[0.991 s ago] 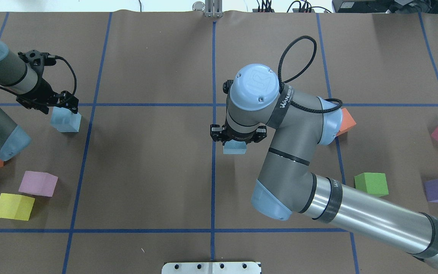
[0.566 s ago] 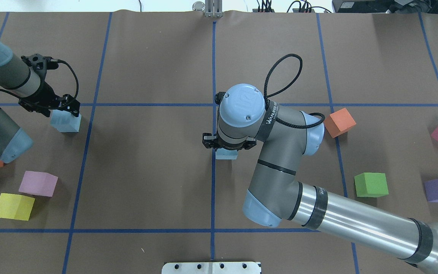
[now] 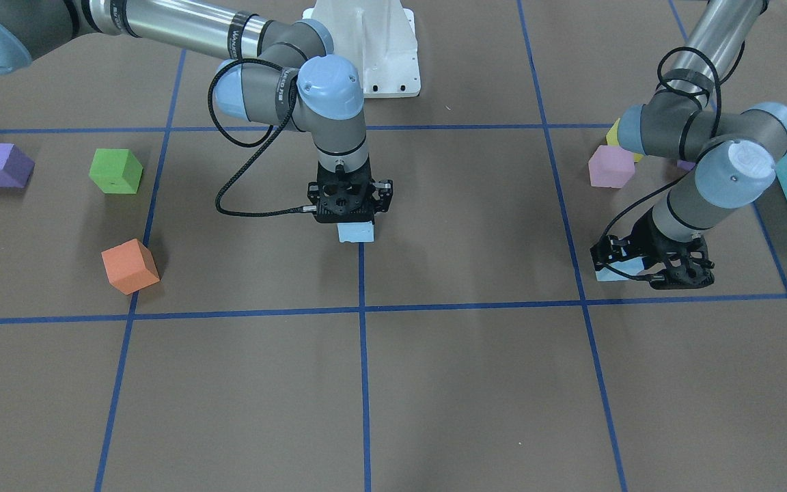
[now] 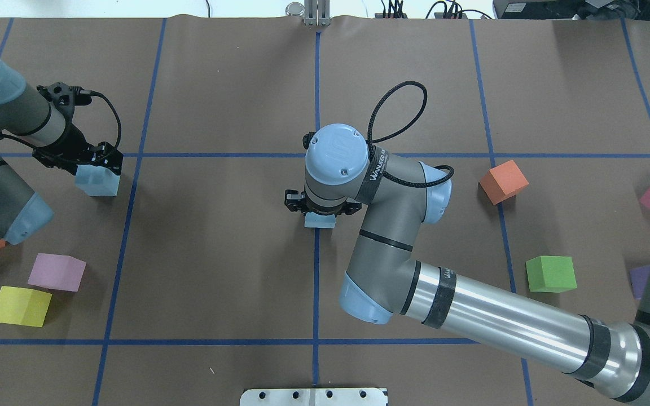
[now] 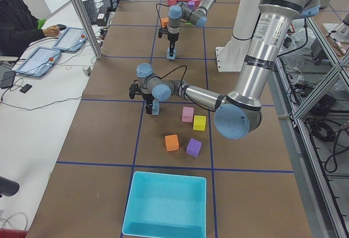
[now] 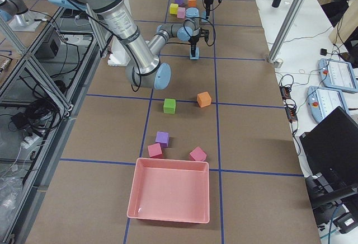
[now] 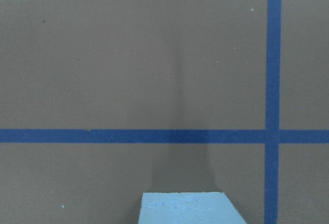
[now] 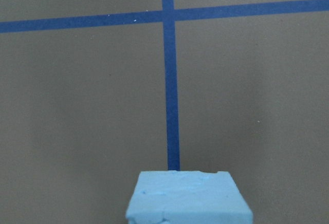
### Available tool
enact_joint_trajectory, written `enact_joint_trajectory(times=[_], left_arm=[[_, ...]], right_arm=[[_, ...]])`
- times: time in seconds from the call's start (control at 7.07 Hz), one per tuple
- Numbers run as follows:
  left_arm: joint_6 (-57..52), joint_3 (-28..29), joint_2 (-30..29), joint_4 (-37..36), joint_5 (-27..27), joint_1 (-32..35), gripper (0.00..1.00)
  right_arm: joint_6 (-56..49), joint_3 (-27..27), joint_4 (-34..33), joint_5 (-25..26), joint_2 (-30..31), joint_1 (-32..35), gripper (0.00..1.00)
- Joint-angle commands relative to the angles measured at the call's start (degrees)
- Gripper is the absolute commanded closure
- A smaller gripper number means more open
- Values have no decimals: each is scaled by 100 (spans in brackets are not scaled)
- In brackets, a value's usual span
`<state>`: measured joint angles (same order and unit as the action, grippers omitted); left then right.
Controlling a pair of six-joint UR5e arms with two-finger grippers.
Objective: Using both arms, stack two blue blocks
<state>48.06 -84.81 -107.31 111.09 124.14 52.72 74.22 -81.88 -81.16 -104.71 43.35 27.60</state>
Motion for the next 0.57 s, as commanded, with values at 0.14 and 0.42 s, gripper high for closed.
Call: enact_joint_trajectory(times=[0.14,0.42], left_arm=[[10,17,8,27,-56,-42,18],[203,8,-9,36,-56,-60,37]], right_arm=[[128,94,92,38,-98,0,0],[31,85,92,-5,-177,96,0]])
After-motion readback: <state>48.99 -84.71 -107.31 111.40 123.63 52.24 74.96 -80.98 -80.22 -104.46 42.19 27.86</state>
